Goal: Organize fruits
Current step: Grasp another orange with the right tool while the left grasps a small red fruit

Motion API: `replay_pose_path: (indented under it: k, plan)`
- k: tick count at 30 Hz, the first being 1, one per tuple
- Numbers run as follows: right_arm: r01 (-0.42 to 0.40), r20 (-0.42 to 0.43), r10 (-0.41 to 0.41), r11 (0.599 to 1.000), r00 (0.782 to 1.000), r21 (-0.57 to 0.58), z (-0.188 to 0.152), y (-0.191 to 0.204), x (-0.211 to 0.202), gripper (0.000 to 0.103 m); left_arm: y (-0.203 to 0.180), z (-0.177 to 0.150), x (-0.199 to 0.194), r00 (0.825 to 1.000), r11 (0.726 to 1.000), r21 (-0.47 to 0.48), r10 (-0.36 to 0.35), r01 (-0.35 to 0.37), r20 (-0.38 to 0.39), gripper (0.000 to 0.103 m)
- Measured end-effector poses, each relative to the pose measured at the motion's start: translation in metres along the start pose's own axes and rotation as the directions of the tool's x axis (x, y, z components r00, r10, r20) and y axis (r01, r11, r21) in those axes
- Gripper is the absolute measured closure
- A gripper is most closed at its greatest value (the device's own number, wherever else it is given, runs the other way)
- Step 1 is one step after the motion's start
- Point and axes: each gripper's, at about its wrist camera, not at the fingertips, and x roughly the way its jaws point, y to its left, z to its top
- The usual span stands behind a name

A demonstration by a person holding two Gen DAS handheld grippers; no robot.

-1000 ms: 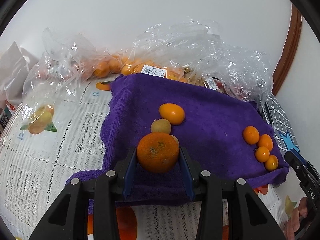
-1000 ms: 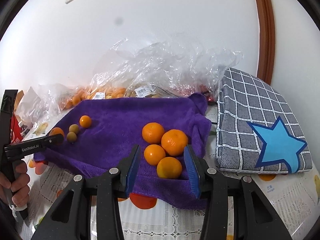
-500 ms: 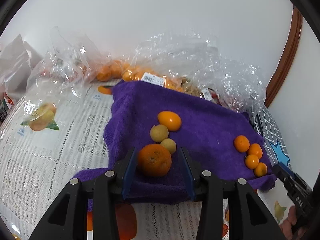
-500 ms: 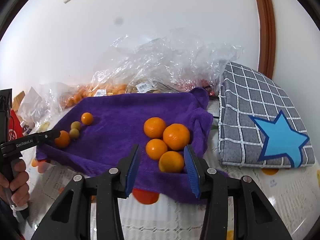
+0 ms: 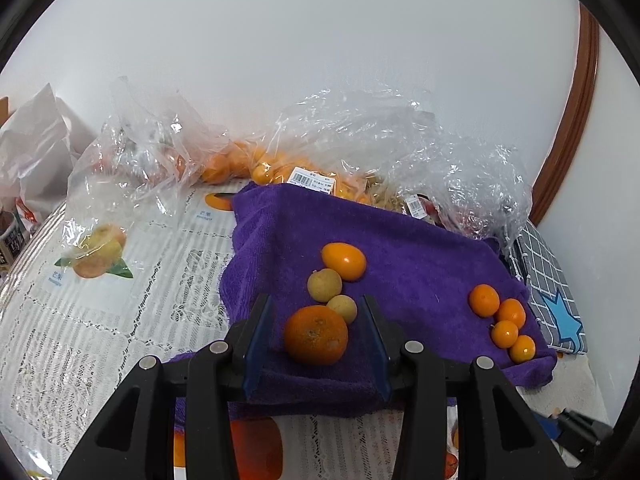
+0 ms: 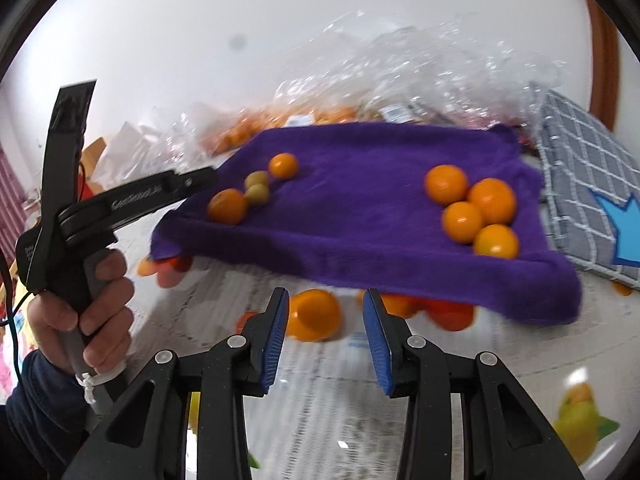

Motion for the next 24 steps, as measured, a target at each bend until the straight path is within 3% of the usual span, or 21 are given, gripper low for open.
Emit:
replay_pose_path:
  k: [6,13,19,24]
  plan:
    - [-0.004,-0.075,0.004,1.0,0.997,0.005,-0.001,0.004,0.021,0.063,0.005,0.002,-0.001,1.0,0.999,-0.036,-0.017,0.017,-0.006,0.062]
    - [0.004,-0.054,-0.003,1.0,0.999,0.019,-0.002,-0.001,0.016,0.067,0.005,0.002,-0.001,1.0,0.999,-0.033,-0.014,0.013,-0.006,0.061]
    - [0.118,-0.015,-0.117,0.992,0.993,0.036,-0.006,-0.027,-0.008,0.067,0.004,0.002,-0.002,1.0,0.999,-0.037,-0.022,0.022,-0.007,0.062]
    - [0.139,-0.05,-0.136,0.988,0.989,0.063,-0.014,-0.044,-0.006,0.066,0.0,0.0,-0.001,1.0,0.999,-0.025,-0.02,0.02,-0.005,0.061]
